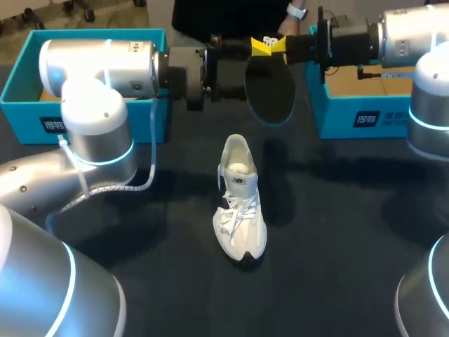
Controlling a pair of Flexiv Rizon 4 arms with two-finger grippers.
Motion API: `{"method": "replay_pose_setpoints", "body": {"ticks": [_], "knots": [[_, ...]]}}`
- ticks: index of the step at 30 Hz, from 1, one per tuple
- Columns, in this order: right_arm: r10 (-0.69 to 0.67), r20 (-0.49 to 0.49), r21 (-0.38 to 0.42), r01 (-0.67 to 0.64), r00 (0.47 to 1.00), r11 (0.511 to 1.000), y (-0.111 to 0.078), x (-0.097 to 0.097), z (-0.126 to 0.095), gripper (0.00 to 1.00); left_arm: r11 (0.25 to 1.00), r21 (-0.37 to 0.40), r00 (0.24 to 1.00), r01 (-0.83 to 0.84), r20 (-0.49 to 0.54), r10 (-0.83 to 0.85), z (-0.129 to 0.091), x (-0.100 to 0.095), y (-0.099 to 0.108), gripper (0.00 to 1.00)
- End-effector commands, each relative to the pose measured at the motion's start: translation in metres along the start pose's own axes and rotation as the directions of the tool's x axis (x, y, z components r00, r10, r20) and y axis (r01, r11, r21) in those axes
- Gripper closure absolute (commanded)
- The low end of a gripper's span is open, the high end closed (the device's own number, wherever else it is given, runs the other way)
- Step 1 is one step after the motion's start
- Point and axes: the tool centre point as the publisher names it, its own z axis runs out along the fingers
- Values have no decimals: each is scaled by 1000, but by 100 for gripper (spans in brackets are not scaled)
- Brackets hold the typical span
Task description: Take the shoe out of the shoebox, open the shoe tongue, remove and reinsert the insole, then place the shoe into the shoebox
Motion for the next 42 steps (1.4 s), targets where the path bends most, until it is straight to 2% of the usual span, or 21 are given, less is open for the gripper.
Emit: {"method": "replay_pose_setpoints", "body": {"ticks": [1, 4, 5, 6, 8, 9, 21, 22, 23, 28, 33, 38, 40, 42], "knots": [[-1, -6, 6, 1, 1000, 1000, 5, -1, 10, 100, 1000, 12, 1000, -3, 8, 3, 6, 6, 6, 53], [2, -10, 8, -2, 1000, 1000, 5, -3, 13, 100, 1000, 14, 1000, -17, 8, 17, 6, 7, 6, 65], [2, -10, 8, -2, 1000, 1000, 5, -3, 13, 100, 1000, 14, 1000, -17, 8, 17, 6, 7, 6, 65], [6, -15, 8, -6, 1000, 1000, 6, -5, 15, 100, 1000, 12, 1000, -6, 15, 6, 5, 8, 8, 90], [8, -17, 6, -8, 1000, 1000, 6, -6, 15, 100, 1000, 11, 1000, -9, 15, 8, 4, 8, 7, 94], [10, -20, 2, -10, 1000, 1000, 8, -7, 14, 100, 1000, 13, 1000, -10, 15, 10, 4, 9, 6, 100], [11, -30, -16, -11, 999, 1000, 10, -8, 13, 100, 1000, 14, 1000, -4, 29, 4, 0, 11, -3, 100], [-10, -44, -27, 8, 999, 1000, 9, -7, 11, 71, 1000, 13, 999, -6, 32, 5, 0, 11, -5, 100], [-23, -53, -29, 21, 998, 999, 9, -5, 9, 0, 1000, 13, 999, -5, 34, 5, -1, 11, -6, 100], [-102, -88, -34, 100, 991, 994, -1, -6, -9, 0, 1000, 17, 999, -18, 43, 17, -3, 9, -14, 100], [-227, -83, 40, 231, 970, 972, -16, -4, -24, 0, 999, 46, 999, -4, 40, 2, -9, 6, -23, 100], [-265, -76, 100, 272, 961, 957, -35, -7, -35, 0, 998, 59, 999, -3, 43, 0, -14, 2, -26, 100], [-269, -79, 104, 276, 960, 956, -36, -7, -36, 0, 998, 60, 999, -2, 43, 0, -14, 2, -26, 100], [-312, -82, 134, 320, 947, 938, -49, -10, -45, 0, 998, 59, 999, -4, 42, 2, -17, -2, -25, 100]]}}
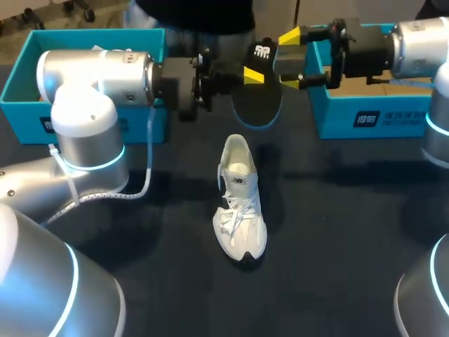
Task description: Take the shoe out of the shoebox, open the shoe tongue, remove and reinsert the insole, then place the shoe into the shoebox
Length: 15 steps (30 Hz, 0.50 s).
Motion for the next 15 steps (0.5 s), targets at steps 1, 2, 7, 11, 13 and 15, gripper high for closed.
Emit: {"method": "replay_pose_setpoints", "body": {"ticks": [1, 2, 7, 11, 13, 15], "knots": [[-57, 15, 22, 57, 998, 998, -17, 3, -17, 0, 1000, -2, 1000, -2, -3, 2, -5, -5, 1, 100], [-71, 8, 12, 71, 997, 997, -18, 2, -20, 0, 1000, -7, 1000, 2, -3, -2, -4, -7, 3, 100], [-109, 11, 3, 108, 994, 994, -27, 0, -36, 0, 1000, -15, 1000, 24, 13, -24, -2, -12, 8, 100], [-88, 36, -18, 88, 995, 996, -30, -1, -44, 0, 1000, -15, 1000, 24, 13, -24, -2, -12, 8, 100], [-88, 36, -18, 88, 995, 996, -30, -1, -44, 0, 1000, -15, 1000, 24, 13, -24, -2, -12, 8, 100], [-88, 36, -18, 88, 995, 996, -30, -1, -44, 0, 1000, -15, 1000, 24, 13, -24, -2, -12, 8, 100]]}}
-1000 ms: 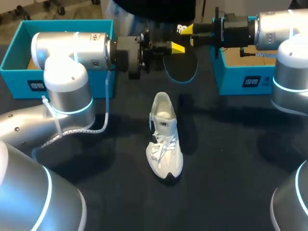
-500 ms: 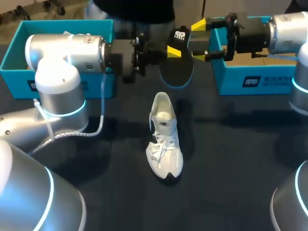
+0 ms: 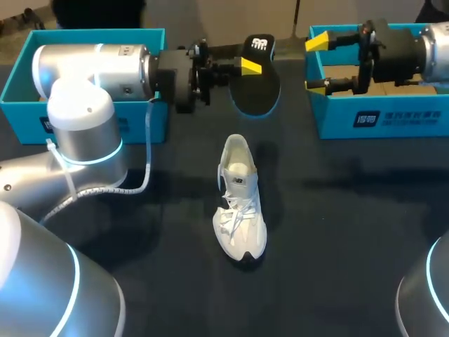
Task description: Take the shoe out of the shoebox, open the shoe tongue, remove and reinsert the insole, then place the shoe into the shoebox
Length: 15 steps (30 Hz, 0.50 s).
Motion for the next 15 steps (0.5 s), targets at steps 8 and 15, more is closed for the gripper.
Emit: {"method": "replay_pose_setpoints", "body": {"ticks": [8, 15], "knots": [[0, 4, -13, 0, 1000, 1000, -6, 2, -1, 0, 1000, -1, 1000, -1, -1, 1, 1, 0, 0, 100], [-16, 3, -4, 16, 1000, 1000, -5, 2, -5, 0, 1000, -1, 1000, -1, -1, 1, 1, 0, 0, 100]]}}
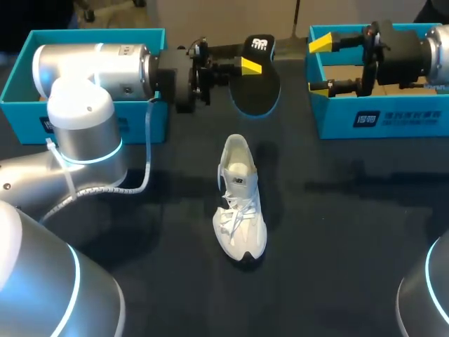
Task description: Take the shoe out of the shoebox, open the shoe tongue, remove and reinsert the insole, then place the shoe into the shoebox
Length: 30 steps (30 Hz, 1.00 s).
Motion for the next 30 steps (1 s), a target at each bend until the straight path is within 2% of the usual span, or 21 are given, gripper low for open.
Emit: {"method": "replay_pose_setpoints", "body": {"ticks": [1, 8, 13, 16, 26, 28, 29, 30], "knots": [[-18, -14, 17, 19, 1000, 1000, 0, 1, -5, 0, 1000, -2, 1000, -1, 1, 1, 1, 0, 0, 100], [8, -32, 107, -5, 999, 994, -9, -3, -20, 0, 1000, -2, 1000, -1, 1, 1, 1, 0, 0, 100], [14, -29, 94, -11, 999, 996, -11, -7, -35, 0, 1000, -2, 1000, -1, 1, 1, 1, 0, 0, 100], [-6, -12, 120, 7, 1000, 993, -9, -9, -41, 0, 1000, -2, 1000, -1, 1, 1, 1, 0, 0, 100], [-4, 0, 130, 4, 1000, 992, -8, -9, -42, 0, 1000, -2, 1000, -1, 1, 1, 1, 0, 0, 100], [-4, 0, 130, 4, 1000, 992, -8, -9, -42, 0, 993, -21, 993, 113, -27, -113, -3, -4, -8, 100], [-4, 0, 130, 4, 1000, 992, -8, -9, -42, 0, 981, -19, 981, 194, -13, -194, -6, -6, -14, 100], [-4, 0, 130, 4, 1000, 992, -8, -9, -42, 0, 959, -14, 958, 283, 43, -283, -7, -10, -20, 100]]}}
